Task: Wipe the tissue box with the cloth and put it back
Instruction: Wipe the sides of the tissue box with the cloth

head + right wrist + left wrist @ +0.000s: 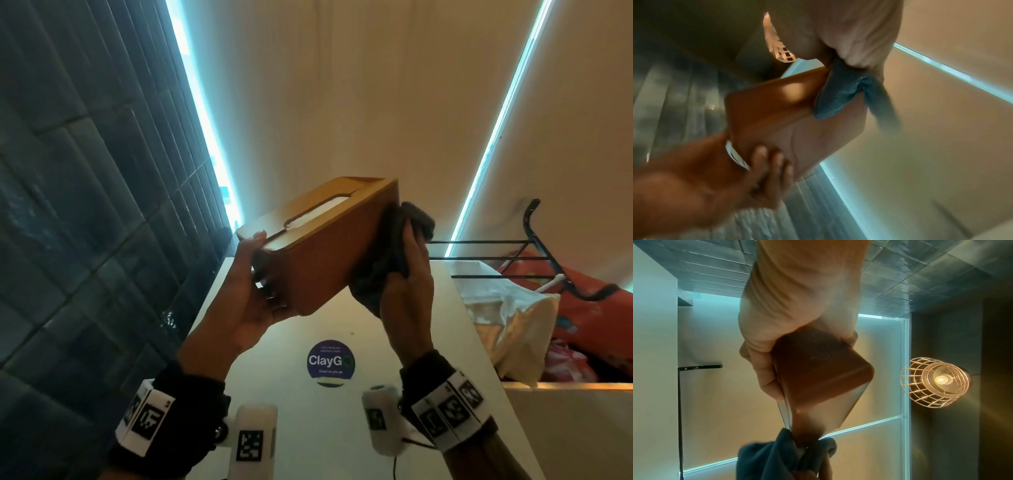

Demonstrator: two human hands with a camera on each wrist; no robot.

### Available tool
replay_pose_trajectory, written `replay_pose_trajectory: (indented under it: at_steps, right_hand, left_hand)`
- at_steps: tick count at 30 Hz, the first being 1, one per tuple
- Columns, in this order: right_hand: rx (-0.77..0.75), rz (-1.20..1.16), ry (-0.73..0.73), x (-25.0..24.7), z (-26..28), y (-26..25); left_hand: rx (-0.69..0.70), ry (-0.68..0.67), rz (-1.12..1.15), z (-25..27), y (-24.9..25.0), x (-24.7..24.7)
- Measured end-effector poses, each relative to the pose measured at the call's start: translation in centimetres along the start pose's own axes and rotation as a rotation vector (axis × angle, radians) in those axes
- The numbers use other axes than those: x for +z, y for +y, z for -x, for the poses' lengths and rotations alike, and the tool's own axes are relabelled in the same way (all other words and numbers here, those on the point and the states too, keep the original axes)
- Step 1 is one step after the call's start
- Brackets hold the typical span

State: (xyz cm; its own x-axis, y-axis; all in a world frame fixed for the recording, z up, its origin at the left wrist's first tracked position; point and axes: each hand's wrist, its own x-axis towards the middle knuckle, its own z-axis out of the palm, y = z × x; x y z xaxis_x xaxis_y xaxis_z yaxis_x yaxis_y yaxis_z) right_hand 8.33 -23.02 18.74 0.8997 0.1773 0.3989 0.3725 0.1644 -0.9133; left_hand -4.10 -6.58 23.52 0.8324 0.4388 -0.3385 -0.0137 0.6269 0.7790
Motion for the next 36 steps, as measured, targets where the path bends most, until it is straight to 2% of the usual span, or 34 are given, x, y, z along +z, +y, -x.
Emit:
replay_pose_trajectory:
  at_steps: [4,9,13,18,21,25,29,33,36]
  right_hand:
    - [0.279,-0.292,0.019,0.3,0.9,-1.5]
    - [0.498,-0.48,-0.014,1.6,1.3,-2.2]
    - [0.534,-0.585,-0.092,2.2,0.6,-2.4]
    - [0.517,-0.512,-0.262,2.2,-0.1,-3.0]
    - [0.51,-0.489,-0.309,1.9,-0.3,-3.2]
    - [0.518,-0.47,-0.38,0.6,-1.2,-3.6]
    - [0.6,-0.472,-0.508,-1.1,-2.3,-4.4]
    - [0.669,-0.395,-0.561,-1.3,-2.5,-4.3]
    - [0.677,-0.35,-0.594,-1.1,-2.3,-3.8]
  left_hand:
    - [0.036,0.04,-0.013,0.2,-0.2,0.4]
    - [0.117,0.052,-0.093,0.8,-0.6,1.4]
    - [0.213,0.082,-0.239,1.1,-1.4,1.3]
    - [0.327,0.037,-0.339,1.9,-2.8,1.6]
    - [0.347,0.054,-0.377,2.0,-3.3,1.7]
    - [0.272,0.035,-0.371,2.7,-2.7,0.9]
    - [0.097,0.004,-0.364,3.2,-0.4,0.3]
    - [-0.044,0.02,-0.342,2.3,1.2,-0.4]
    - [-0.137,-0.015,-0.405,2.3,1.8,-0.6]
